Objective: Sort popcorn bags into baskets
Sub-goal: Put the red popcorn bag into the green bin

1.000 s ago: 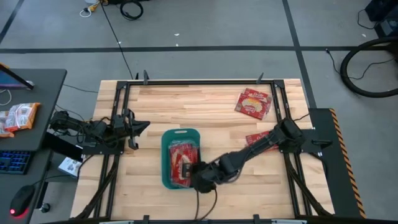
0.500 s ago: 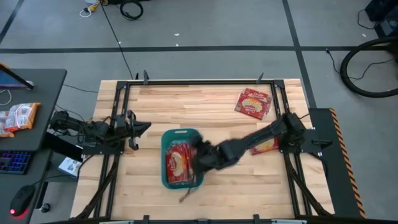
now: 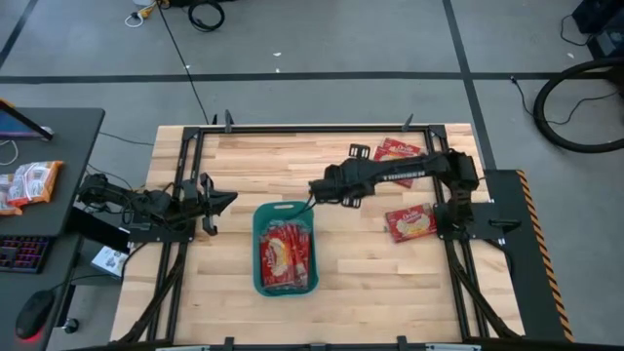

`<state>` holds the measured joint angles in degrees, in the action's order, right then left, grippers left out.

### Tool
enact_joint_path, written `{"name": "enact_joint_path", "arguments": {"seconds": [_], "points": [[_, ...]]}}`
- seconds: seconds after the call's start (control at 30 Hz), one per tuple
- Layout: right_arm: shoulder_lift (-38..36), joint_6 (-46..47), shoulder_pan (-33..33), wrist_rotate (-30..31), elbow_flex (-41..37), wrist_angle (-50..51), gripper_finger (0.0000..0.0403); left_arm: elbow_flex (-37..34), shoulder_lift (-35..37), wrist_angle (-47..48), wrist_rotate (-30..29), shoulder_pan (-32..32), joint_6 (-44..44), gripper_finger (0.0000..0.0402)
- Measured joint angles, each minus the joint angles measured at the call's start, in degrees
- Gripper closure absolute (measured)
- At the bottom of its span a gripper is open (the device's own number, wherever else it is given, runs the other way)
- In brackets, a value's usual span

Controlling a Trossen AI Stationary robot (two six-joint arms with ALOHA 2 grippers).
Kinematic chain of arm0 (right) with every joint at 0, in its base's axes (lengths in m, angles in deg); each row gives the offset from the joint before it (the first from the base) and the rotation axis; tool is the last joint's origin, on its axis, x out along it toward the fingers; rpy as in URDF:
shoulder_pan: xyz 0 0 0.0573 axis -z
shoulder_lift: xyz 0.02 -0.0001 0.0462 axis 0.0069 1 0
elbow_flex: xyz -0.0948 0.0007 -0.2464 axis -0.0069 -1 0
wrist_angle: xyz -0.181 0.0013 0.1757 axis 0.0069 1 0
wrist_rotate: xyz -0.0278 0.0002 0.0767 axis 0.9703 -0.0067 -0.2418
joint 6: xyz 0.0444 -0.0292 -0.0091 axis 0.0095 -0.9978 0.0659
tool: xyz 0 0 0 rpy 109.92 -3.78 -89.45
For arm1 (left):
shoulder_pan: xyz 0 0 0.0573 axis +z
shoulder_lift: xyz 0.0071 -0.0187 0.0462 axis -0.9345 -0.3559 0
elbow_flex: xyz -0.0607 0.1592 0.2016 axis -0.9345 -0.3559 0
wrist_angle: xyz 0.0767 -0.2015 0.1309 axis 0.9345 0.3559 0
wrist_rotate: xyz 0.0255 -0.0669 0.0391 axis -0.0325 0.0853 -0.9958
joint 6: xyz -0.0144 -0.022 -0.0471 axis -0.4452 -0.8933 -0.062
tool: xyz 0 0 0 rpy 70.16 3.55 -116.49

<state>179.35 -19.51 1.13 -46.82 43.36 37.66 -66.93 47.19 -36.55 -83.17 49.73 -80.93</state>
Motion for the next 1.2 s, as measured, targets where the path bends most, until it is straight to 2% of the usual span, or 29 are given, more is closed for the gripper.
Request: {"name": "enact_joint_path", "arguments": {"seconds": [0.2,0.27,0.47,0.63,0.97,1.2], "points": [[-5.06,-8.31,10.61,-11.96,-10.30,-14.47,0.0271,-0.01,0.00,0.14,-0.01,-0.07,-0.01,0.0395],[-7.27,-9.89,14.45,-14.28,-13.39,-17.63,0.0271,0.01,0.02,0.16,0.01,-0.07,0.08,0.0395],[-11.62,-14.99,26.79,-21.12,-20.95,-21.25,0.0271,0.01,0.00,0.16,0.00,-0.07,0.12,0.0395],[-11.07,-20.69,36.02,-28.21,-24.61,-21.21,0.0259,0.01,0.00,0.17,-0.01,-0.07,0.19,0.0395],[-6.35,-28.00,48.09,-28.61,-24.70,-20.80,0.0179,0.01,0.02,0.16,-0.01,-0.04,2.96,0.0395],[-5.94,-32.18,52.29,-29.63,-24.62,-22.36,0.0184,0.01,0.00,0.01,-0.29,-0.04,6.11,0.0395]]}}
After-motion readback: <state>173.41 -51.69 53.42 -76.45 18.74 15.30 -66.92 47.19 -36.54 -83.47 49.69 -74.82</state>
